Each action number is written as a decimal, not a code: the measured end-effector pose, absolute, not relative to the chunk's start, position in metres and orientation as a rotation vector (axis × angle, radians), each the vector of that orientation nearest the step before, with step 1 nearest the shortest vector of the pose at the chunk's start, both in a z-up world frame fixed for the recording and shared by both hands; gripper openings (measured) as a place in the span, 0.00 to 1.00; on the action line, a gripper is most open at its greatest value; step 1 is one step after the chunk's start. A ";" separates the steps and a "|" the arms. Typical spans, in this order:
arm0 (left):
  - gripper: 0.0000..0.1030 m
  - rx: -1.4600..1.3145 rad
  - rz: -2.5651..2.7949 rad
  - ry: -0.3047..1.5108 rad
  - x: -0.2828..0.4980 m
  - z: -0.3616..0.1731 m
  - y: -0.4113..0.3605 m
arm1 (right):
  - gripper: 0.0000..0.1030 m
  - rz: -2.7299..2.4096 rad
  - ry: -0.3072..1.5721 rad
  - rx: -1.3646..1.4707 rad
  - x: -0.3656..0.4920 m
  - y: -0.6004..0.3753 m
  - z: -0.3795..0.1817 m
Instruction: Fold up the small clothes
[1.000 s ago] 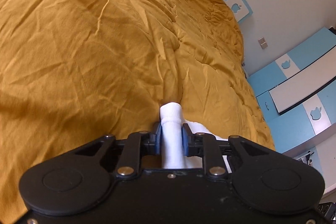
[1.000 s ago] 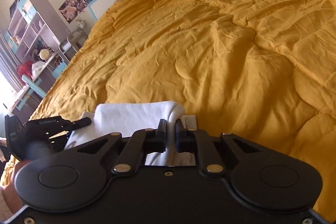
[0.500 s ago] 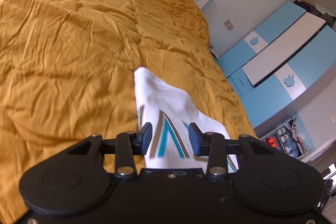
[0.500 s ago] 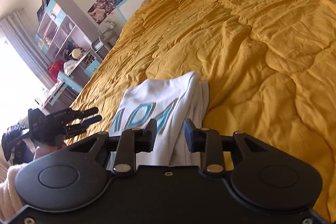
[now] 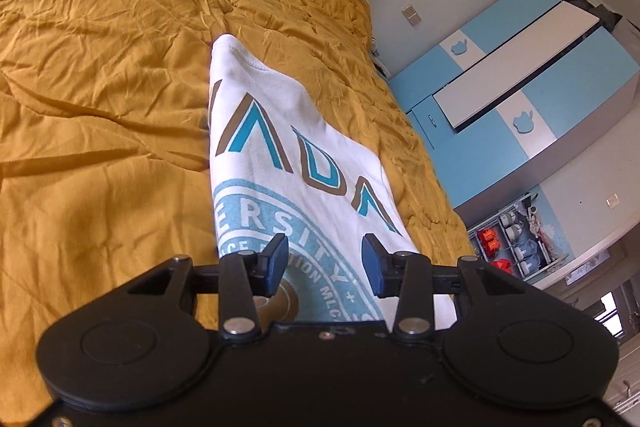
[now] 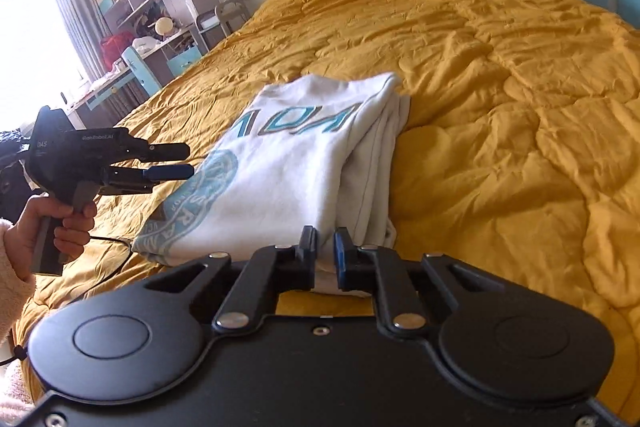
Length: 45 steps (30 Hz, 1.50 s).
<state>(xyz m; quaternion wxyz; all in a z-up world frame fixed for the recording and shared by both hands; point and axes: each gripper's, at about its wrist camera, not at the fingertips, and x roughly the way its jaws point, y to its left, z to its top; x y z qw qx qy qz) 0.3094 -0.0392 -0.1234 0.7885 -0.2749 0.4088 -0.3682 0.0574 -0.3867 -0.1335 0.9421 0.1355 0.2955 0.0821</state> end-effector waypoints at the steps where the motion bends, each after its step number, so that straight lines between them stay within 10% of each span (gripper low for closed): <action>1: 0.40 -0.568 -0.783 0.891 0.309 -0.125 -0.040 | 0.10 0.167 0.616 0.305 0.056 -0.391 -0.136; 8: 0.41 -0.619 -0.792 0.940 0.315 -0.138 -0.029 | 0.14 0.135 0.693 0.452 0.065 -0.400 -0.166; 12: 0.44 -0.622 -0.757 0.899 0.334 -0.126 -0.017 | 0.64 0.168 0.620 0.529 0.063 -0.418 -0.149; 45: 0.54 -0.868 -0.710 1.093 0.478 -0.184 -0.076 | 0.78 0.305 0.855 0.573 0.146 -0.390 -0.164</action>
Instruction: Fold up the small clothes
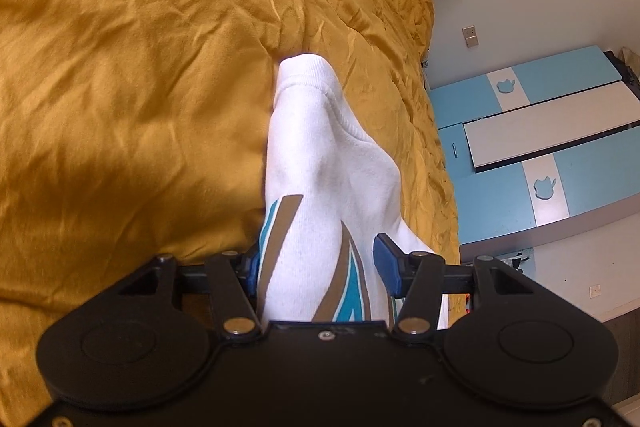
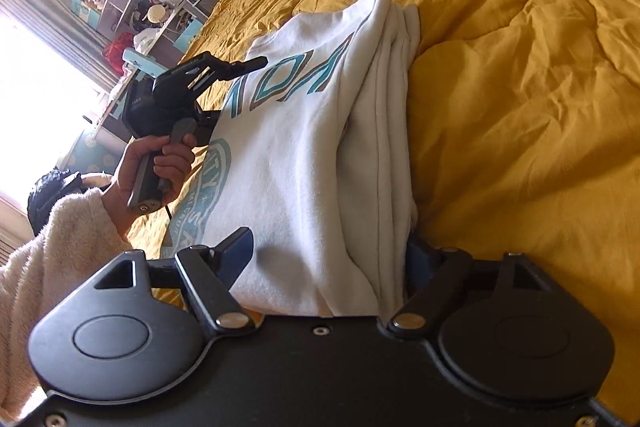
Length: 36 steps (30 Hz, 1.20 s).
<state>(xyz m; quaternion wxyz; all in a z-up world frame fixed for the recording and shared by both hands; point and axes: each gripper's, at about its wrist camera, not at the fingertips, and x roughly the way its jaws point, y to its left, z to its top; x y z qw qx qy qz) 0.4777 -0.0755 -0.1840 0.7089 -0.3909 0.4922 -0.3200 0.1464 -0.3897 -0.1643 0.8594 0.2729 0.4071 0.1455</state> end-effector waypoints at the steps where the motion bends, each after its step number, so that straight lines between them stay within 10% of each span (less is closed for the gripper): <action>1: 0.54 -0.869 -0.707 1.095 0.479 -0.184 -0.078 | 0.78 0.304 0.856 0.570 0.148 -0.390 -0.164; 8: 0.54 -0.883 -0.689 1.100 0.482 -0.182 -0.087 | 0.77 0.316 0.840 0.599 0.143 -0.399 -0.170; 16: 0.48 -0.806 -0.732 1.053 0.478 -0.172 -0.098 | 0.35 0.307 0.810 0.602 0.132 -0.405 -0.166; 18: 0.32 -0.762 -0.745 1.039 0.476 -0.168 -0.101 | 0.31 0.307 0.802 0.609 0.130 -0.406 -0.164; 29: 0.44 -0.891 -0.703 1.097 0.487 -0.183 -0.103 | 0.48 0.304 0.857 0.787 0.145 -0.420 -0.188; 36: 0.22 -0.848 -0.723 1.031 0.480 -0.171 -0.109 | 0.26 0.341 0.802 0.844 0.133 -0.423 -0.182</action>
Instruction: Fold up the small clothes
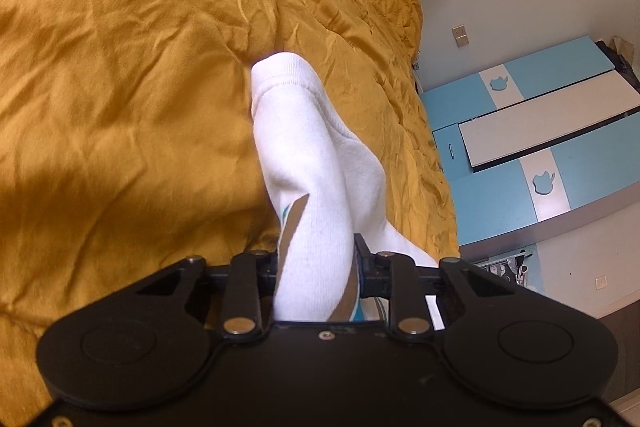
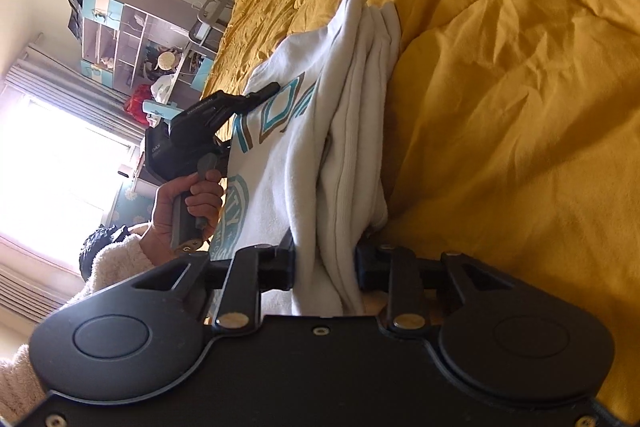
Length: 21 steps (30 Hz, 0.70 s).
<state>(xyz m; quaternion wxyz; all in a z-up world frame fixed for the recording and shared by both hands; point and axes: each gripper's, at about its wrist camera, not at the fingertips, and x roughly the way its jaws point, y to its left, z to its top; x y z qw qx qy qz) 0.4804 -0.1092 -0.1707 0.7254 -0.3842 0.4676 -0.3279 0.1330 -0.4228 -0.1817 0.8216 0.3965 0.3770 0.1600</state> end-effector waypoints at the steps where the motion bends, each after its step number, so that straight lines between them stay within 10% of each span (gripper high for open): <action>1: 0.21 -0.855 -0.720 1.024 0.479 -0.169 -0.108 | 0.25 0.343 0.793 0.842 0.132 -0.422 -0.179; 21: 0.18 -0.861 -0.701 0.786 0.429 -0.039 0.044 | 0.24 0.555 0.680 0.763 0.150 -0.331 -0.093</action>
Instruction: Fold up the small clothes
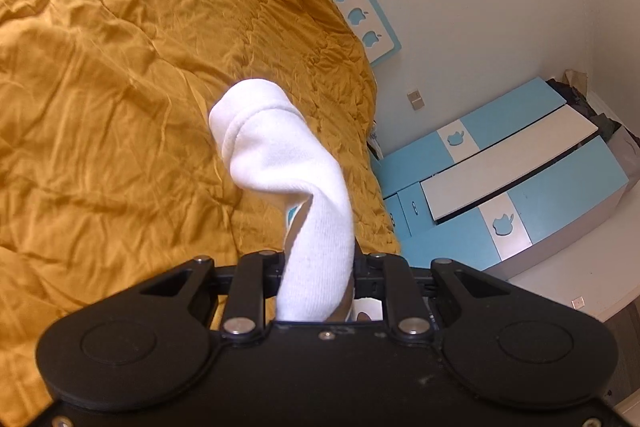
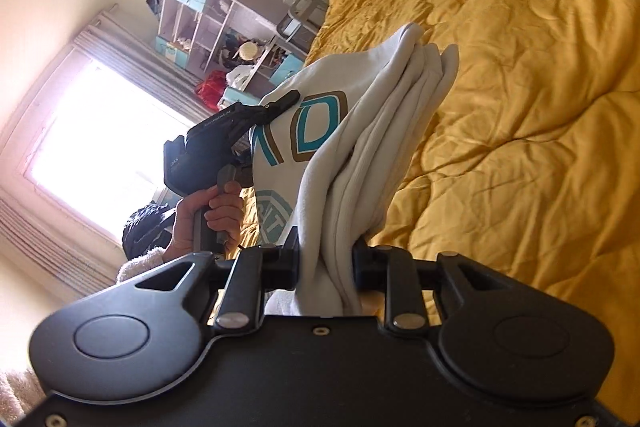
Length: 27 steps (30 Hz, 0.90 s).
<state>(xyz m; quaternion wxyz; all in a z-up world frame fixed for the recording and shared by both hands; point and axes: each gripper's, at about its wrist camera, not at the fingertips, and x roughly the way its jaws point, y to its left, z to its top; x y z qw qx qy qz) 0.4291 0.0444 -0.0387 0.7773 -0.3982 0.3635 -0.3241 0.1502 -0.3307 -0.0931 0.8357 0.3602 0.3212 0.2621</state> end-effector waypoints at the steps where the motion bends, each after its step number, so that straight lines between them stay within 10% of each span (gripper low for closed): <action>1: 0.18 -0.855 -0.686 0.772 0.423 -0.034 0.063 | 0.24 0.580 0.680 0.754 0.154 -0.318 -0.091; 9: 0.18 -0.848 -0.579 0.726 0.395 -0.046 0.167 | 0.24 0.687 0.717 0.727 0.186 -0.241 -0.094; 21: 0.27 -1.003 -0.473 0.842 0.400 -0.201 0.225 | 0.23 0.534 0.916 0.704 0.194 -0.214 -0.179; 27: 0.26 -1.007 -0.405 0.783 0.387 -0.167 0.279 | 0.31 0.519 0.940 0.788 0.181 -0.241 -0.191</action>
